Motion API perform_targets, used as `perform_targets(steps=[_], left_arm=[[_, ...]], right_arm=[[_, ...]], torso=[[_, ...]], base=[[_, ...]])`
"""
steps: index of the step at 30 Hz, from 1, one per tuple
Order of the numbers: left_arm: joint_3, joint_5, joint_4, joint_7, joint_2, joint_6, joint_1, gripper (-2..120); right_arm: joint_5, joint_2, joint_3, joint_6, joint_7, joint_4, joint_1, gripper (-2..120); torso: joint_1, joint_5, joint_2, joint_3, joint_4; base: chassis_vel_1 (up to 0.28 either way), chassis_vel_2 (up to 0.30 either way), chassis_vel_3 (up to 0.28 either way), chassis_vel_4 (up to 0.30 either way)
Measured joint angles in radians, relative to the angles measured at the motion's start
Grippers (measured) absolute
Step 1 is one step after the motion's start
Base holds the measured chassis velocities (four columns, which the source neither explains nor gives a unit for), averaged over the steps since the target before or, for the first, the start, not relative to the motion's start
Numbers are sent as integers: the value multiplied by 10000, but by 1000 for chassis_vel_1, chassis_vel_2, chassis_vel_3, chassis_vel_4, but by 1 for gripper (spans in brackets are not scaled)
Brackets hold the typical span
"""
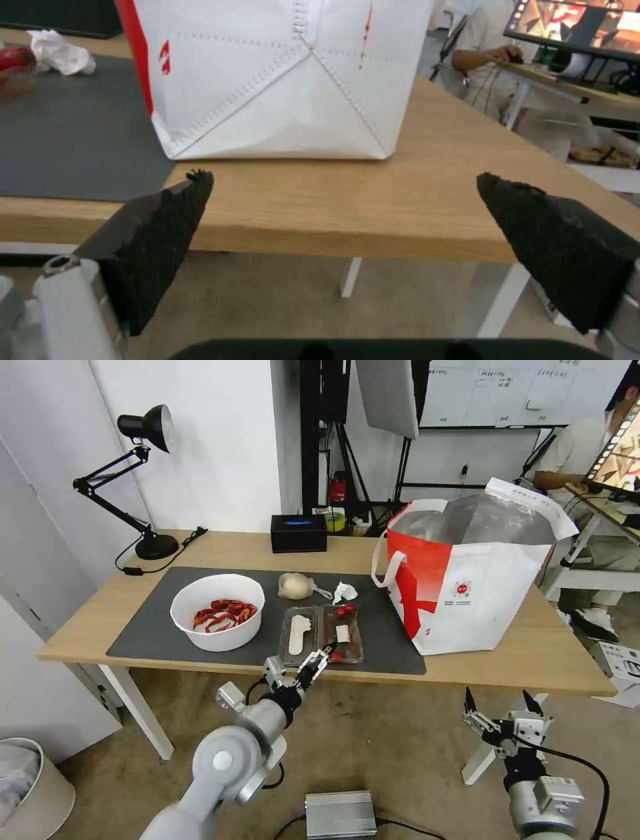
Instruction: Pick up the trash from the table and place it into the takeout bag.
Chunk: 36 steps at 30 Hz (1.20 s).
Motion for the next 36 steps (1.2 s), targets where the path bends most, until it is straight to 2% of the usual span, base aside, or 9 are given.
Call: perform_targets(steps=[36], left_arm=[[51,1081,994,161,-246,-138,-460,100]], right_arm=[[-36,161,-44,102,53,-231,68,100]], torso=[[-1,0,0,-1,0]], base=[[0,0,0,0]])
